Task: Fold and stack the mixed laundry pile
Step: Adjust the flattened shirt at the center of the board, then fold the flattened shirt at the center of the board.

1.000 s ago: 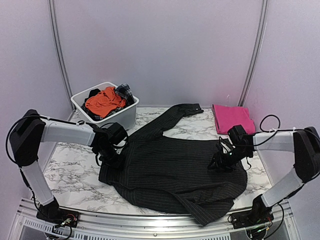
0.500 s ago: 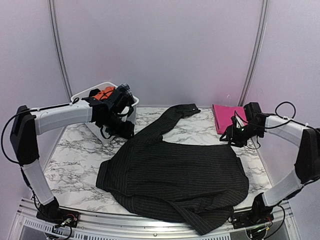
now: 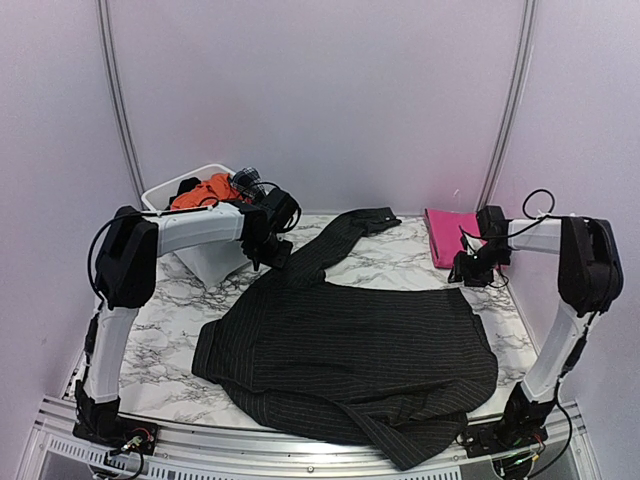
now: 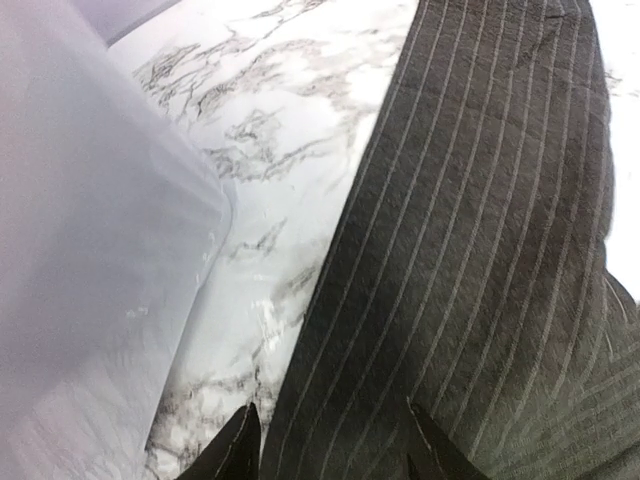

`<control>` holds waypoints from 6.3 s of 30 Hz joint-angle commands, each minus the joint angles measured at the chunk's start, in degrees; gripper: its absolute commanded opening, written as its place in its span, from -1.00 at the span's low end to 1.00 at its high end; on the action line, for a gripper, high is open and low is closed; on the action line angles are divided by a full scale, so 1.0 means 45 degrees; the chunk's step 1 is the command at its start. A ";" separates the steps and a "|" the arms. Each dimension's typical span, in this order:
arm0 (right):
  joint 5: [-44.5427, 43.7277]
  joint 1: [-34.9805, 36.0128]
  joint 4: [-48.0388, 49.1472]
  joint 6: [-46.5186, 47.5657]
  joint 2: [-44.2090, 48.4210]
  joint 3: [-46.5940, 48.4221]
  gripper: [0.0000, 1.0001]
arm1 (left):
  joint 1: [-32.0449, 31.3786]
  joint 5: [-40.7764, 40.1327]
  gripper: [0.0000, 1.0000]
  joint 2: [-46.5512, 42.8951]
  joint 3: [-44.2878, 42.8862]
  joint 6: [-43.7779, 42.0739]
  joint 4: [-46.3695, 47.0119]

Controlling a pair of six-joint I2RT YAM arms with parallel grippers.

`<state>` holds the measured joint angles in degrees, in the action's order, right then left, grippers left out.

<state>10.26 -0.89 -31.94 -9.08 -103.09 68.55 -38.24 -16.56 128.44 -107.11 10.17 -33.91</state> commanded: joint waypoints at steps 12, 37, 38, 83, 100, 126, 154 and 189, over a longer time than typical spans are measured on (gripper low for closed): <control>-0.0419 -0.0063 0.0459 0.0949 -0.1179 0.0251 -0.01 | 0.0030 -0.1446 0.05 0.3284 -0.3310 -0.0461 -0.0457; 0.0465 -0.0065 -0.0232 0.0912 -0.1118 -0.0220 -0.19 | 0.0456 0.0583 -0.77 0.3413 -0.2642 -0.0070 -0.1098; 0.0548 -0.0073 -0.0138 0.0898 -0.1105 -0.0281 -0.27 | 0.0451 0.0533 -0.84 0.3325 -0.2648 -0.0112 -0.1104; -0.0079 -0.0109 -0.1483 -0.0988 0.4431 -0.2654 -1.00 | -0.1140 0.0152 -1.00 -0.6347 0.6331 0.0400 0.1499; -0.0168 -0.0766 -0.1800 -0.1622 0.4729 -0.3018 -0.24 | -0.2901 -0.0253 -0.18 -0.9409 0.9706 0.1625 0.1331; 0.1997 0.0804 0.0683 -0.1065 0.1888 -0.4418 -0.24 | 0.0354 0.0947 -0.48 -0.5555 1.0456 0.3636 0.0925; 0.2641 -0.0393 0.0178 -0.1366 0.1915 -0.3569 -0.22 | -0.0289 0.2949 0.15 -0.7182 0.9806 0.2721 0.1518; 0.2989 -0.0474 -0.0617 -0.1244 0.2494 -0.2324 -1.00 | -0.0068 0.3935 -1.00 -0.6809 0.9378 0.2973 0.1350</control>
<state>23.90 -2.55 -32.82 -15.00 -94.50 55.57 -39.03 1.08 101.10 -62.87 24.21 -26.33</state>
